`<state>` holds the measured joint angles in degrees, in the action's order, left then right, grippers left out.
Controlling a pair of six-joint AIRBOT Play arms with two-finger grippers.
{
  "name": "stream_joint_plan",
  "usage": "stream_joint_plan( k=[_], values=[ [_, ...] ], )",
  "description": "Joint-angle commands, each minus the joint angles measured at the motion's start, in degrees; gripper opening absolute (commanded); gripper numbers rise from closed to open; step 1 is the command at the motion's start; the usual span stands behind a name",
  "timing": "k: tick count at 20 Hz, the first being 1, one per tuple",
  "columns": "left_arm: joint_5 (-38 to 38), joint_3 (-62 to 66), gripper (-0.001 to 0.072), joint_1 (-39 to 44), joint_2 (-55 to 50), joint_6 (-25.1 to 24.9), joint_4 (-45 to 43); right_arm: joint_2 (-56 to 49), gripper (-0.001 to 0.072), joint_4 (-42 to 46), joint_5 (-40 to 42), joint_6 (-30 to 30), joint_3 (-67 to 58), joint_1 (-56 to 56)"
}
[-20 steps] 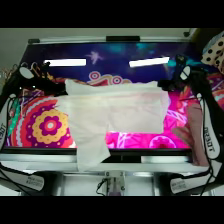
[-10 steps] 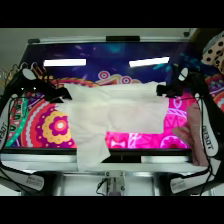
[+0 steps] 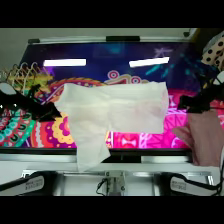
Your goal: Fold the shirts.
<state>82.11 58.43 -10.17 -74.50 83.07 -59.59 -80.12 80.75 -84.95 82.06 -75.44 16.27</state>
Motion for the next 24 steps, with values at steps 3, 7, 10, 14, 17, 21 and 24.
stream_joint_plan(
  k=[3,7,10,14,17,21,24],
  values=[
    [-14.5,-31.3,0.0457,0.3,15.7,-4.7,11.6,6.2,0.0552,-5.2,-2.6,-2.3,7.7,3.1],
    [-22.0,-35.3,0.0457,3.3,15.0,-6.1,11.7,6.1,0.0676,-10.9,-3.0,-5.2,10.7,3.2],
    [-26.5,-35.2,0.0457,7.3,13.6,-5.9,11.9,6.1,0.0676,-12.6,0.7,-5.2,17.6,3.2],
    [-29.1,-35.2,0.0366,10.7,8.9,-4.1,12.4,6.1,0.0676,-16.1,9.7,-5.5,25.6,3.1],
    [-30.7,-35.1,0.017,10.6,8.4,-4.2,13.8,6.1,0.0676,-15.8,14.0,-5.7,29.4,3.0],
    [-29.6,-33.6,0.0028,10.6,8.6,-4.7,13.8,5.7,0.0675,-15.7,19.9,-6.3,31.5,-1.2],
    [-28.1,-31.4,0.0027,10.5,8.6,-5.5,13.7,3.3,0.0674,-15.7,21.4,-5.7,31.5,-4.1]
  ],
)
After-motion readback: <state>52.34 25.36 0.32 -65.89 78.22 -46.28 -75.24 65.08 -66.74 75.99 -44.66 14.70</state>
